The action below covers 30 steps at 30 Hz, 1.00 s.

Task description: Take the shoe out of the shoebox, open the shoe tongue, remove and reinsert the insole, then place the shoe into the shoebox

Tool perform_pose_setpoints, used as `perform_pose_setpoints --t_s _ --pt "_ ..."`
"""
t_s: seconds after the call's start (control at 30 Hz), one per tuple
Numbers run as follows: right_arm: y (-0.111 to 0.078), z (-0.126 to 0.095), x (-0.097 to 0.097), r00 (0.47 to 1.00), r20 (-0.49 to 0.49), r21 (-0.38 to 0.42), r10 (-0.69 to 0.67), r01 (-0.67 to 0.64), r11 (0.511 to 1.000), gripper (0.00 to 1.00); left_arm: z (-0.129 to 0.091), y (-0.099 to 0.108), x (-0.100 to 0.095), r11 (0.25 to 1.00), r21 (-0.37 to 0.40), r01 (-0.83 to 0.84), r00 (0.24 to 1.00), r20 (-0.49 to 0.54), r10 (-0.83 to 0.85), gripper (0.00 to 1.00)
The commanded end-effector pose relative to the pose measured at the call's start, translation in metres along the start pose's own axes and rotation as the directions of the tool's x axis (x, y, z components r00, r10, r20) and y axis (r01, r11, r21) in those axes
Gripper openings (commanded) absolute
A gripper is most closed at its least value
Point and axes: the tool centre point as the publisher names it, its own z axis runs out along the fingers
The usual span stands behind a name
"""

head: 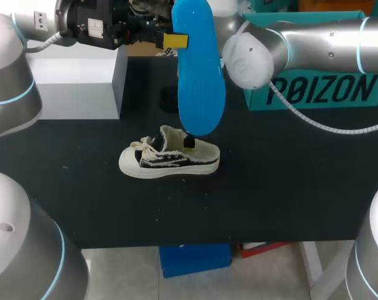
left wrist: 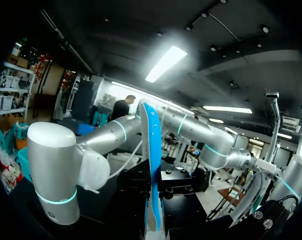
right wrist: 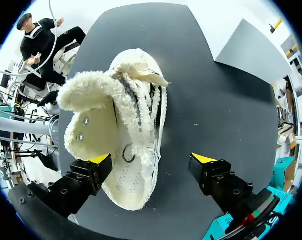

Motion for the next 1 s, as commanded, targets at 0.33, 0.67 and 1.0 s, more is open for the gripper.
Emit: perform_pose_setpoints --t_s 0.33,0.67,1.0 --pt "0.019 0.014 -0.008 1.000 -0.020 0.097 -0.010 0.012 0.995 1.00 0.001 0.001 0.000 1.000 0.001 -0.001 1.000 0.002 0.001 0.00" --pt "0.021 0.026 -0.003 1.000 -0.016 0.095 0.016 -0.014 0.995 0.00 0.001 0.001 0.000 1.000 0.001 -0.001 1.000 0.002 0.001 0.00" --pt "0.021 0.026 -0.003 1.000 -0.016 0.095 0.016 -0.014 0.995 0.00 0.001 0.001 0.000 1.000 0.001 -0.001 1.000 0.002 0.001 0.00"
